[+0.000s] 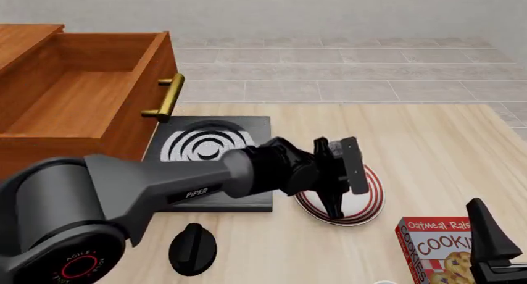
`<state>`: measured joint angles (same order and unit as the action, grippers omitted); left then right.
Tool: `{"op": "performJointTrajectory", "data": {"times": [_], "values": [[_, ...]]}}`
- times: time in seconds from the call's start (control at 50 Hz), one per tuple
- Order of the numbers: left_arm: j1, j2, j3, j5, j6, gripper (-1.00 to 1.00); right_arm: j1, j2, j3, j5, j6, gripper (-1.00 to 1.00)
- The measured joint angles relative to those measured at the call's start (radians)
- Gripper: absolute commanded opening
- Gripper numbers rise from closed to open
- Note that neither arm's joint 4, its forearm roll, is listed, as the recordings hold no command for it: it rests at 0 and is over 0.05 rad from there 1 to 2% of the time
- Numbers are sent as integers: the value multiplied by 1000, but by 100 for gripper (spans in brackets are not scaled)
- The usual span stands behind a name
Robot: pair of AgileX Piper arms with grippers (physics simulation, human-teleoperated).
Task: Pick the akita bowl in the top layer of the wooden cabinet and place it on the plate.
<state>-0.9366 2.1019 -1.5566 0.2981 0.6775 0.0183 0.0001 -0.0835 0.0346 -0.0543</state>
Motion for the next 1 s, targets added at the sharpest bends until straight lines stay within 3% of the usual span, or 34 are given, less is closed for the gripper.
{"op": "performJointTrajectory", "data": {"times": [0.58,1.0], "values": [[-11,88,-48,23,1,-100,5,0,2,-1,-5,100],[-5,201,-163,54,-10,-100,6,0,5,0,-15,100]]}}
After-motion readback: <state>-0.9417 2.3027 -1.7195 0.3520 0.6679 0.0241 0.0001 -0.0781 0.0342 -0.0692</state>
